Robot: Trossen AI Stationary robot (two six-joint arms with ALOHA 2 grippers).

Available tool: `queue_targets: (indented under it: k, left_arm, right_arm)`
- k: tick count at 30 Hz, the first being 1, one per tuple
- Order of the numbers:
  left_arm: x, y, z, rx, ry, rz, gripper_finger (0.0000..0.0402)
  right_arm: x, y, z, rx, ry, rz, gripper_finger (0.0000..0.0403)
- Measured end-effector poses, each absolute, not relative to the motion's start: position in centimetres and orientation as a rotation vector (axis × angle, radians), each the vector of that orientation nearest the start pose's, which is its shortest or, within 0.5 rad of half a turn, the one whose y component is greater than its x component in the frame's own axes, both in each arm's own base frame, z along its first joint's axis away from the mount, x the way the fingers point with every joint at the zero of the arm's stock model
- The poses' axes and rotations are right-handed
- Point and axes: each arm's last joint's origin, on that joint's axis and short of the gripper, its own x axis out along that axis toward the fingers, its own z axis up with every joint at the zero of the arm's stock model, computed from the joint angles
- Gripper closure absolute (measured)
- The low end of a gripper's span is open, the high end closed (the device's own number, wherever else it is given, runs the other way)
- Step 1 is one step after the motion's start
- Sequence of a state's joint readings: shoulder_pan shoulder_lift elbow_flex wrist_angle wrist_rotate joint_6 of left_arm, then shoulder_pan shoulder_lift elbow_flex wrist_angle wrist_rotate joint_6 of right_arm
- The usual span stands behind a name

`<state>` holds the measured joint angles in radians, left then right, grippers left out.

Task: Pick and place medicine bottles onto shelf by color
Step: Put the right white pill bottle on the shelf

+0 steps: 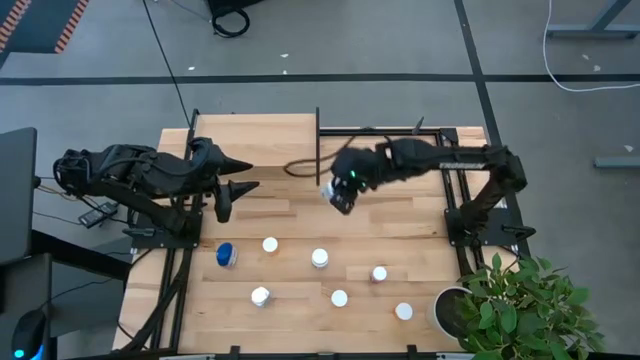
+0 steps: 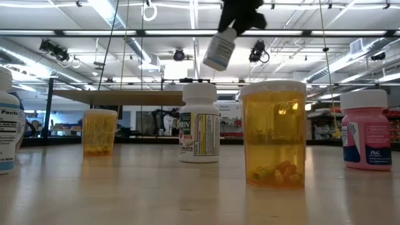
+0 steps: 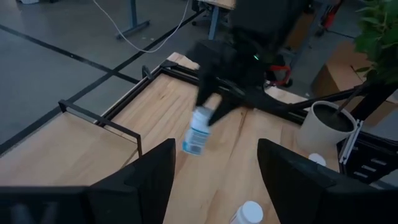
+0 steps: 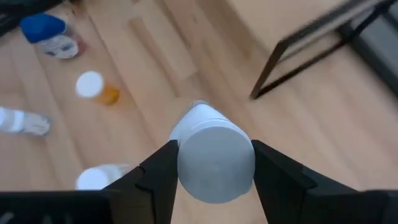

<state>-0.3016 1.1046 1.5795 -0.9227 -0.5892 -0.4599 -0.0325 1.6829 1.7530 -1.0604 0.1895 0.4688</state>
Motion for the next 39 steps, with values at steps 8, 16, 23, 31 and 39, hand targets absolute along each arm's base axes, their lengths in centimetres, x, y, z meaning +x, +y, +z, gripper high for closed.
queue_targets:
  k: [8,16,23,31,39]
  left_arm:
    - [17.0,-3.6,46.3,-0.254,0.354,0.372,0.0170]
    - [17.0,-3.7,46.2,-0.346,0.344,0.389,0.0171]
    - [17.0,-3.7,46.2,-0.349,0.343,0.388,0.0171]
    - [17.8,-2.3,45.4,-0.110,0.385,0.619,0.0171]
    - [22.3,2.5,43.2,0.080,0.618,0.684,0.0161]
  right_arm:
    - [38.7,-6.3,37.6,0.212,0.984,-0.430,0.0218]
    - [40.8,-10.9,38.4,0.232,0.874,-0.472,0.0216]
    - [40.4,-14.4,38.5,0.222,0.825,-0.531,0.0216]
    - [40.3,-15.7,38.8,0.317,0.763,-0.485,0.0215]
    - [41.1,-13.5,38.8,0.247,0.782,-0.365,0.0215]
